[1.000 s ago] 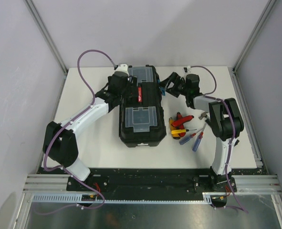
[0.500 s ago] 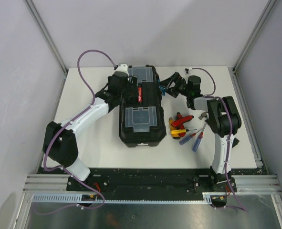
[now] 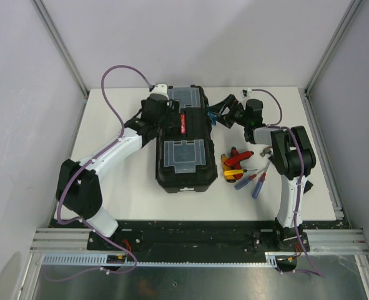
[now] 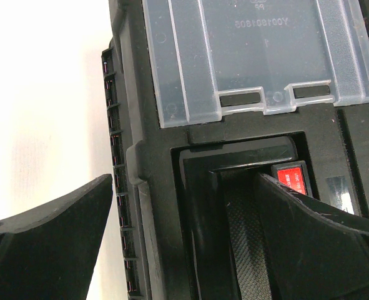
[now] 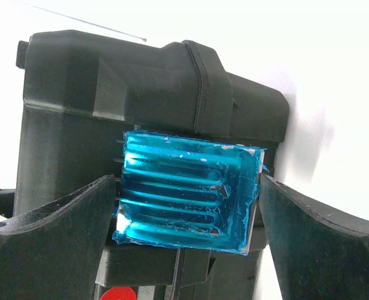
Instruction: Pack the tool kit
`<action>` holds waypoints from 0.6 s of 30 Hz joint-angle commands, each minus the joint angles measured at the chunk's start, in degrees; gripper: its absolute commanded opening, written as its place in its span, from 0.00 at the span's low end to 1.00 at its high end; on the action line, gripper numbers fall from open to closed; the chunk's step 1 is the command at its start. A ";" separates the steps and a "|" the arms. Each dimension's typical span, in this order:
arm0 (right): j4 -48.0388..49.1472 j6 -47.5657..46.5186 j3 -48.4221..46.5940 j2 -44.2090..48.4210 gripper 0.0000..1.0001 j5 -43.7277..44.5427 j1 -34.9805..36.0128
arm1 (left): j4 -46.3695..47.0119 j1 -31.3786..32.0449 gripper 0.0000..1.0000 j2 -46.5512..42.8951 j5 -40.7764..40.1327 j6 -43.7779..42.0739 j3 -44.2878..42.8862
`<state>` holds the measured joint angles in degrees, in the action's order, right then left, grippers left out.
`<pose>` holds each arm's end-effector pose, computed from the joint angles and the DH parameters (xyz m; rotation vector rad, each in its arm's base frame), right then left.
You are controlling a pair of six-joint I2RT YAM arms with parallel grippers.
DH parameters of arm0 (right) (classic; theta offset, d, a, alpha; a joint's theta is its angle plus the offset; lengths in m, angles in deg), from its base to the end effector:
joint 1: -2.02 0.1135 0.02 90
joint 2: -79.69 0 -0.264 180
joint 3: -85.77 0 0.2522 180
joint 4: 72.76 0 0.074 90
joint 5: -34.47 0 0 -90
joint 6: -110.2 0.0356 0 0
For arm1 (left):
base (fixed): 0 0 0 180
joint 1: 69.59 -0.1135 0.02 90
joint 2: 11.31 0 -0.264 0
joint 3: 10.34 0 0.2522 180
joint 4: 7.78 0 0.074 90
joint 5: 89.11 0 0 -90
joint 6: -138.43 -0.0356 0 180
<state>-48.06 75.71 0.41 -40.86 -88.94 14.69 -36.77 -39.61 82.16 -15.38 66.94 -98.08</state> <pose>0.4467 0.1205 0.1766 0.2493 1.9188 1.3418 0.3305 -0.1792 0.2902 0.0547 2.1542 -0.1820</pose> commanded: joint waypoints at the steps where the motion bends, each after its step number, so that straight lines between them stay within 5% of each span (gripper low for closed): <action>1: 12.34 3.75 -1.71 6.27 0.97 -8.56 2.94 | -21.52 2.45 1.00 8.01 8.21 -3.82 7.38; 11: -8.70 -8.16 -5.76 4.64 0.99 -2.25 4.54 | -21.54 2.45 0.99 7.62 8.26 -3.83 7.70; 18: -11.08 -8.62 -6.22 3.20 0.99 -2.35 5.60 | -21.53 2.45 0.99 7.33 8.17 -3.70 8.16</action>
<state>-58.62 68.76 -3.02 -39.64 -87.47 15.39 -35.93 -39.61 81.89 -15.40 66.96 -97.40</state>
